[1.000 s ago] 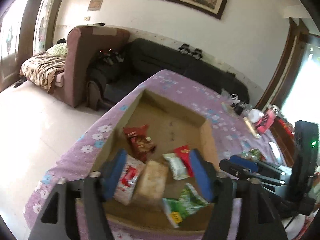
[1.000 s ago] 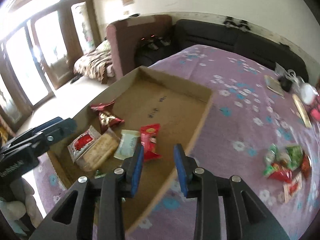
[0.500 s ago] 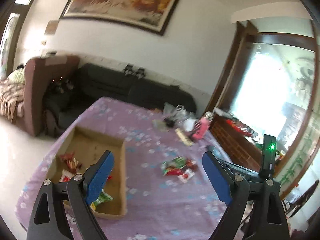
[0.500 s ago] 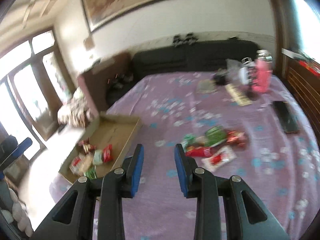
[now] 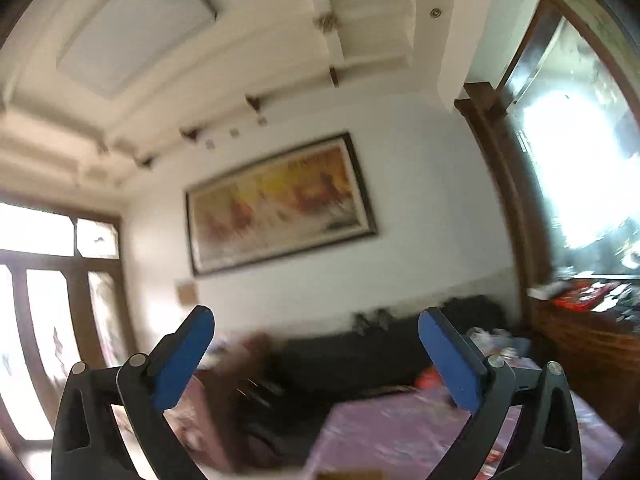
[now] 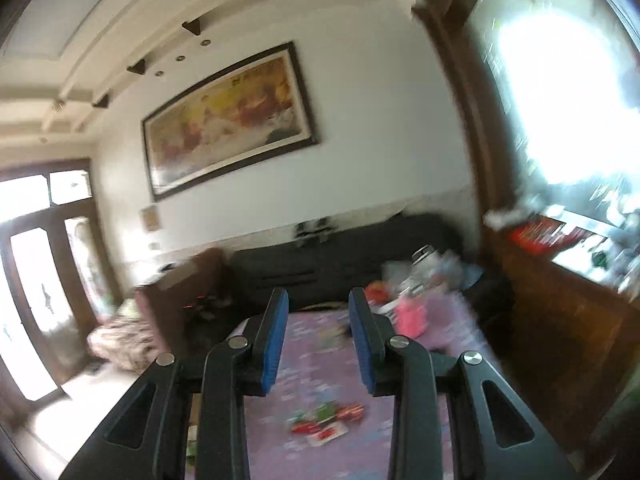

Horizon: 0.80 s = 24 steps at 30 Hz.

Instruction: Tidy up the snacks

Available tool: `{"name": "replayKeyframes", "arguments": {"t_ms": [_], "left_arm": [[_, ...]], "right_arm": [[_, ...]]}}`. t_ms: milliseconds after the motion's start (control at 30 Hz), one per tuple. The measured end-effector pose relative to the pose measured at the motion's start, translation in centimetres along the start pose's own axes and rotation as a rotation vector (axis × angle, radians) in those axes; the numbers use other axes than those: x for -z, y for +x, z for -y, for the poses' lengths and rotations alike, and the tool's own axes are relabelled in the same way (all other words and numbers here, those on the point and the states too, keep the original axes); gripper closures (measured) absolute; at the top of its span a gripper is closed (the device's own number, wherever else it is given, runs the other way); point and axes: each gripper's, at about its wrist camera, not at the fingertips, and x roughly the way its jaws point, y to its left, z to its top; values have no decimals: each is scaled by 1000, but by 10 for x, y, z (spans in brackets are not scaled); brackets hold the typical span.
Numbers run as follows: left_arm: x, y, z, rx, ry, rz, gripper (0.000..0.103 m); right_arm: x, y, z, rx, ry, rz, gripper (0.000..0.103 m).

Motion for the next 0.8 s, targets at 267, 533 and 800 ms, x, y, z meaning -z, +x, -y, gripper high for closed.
{"name": "replayKeyframes", "arguments": {"t_ms": [267,533,800], "left_arm": [[50,31,42,139,28,-135,12],[161,127,117,445,-71,-410,27],[308,188,184,631,-149,-718,47]], "right_arm": [[7,-11,20,33,30,-20,68],[124,106,37,-68,118,-310,68],[285,224,48,-86,230,-667,68]]}}
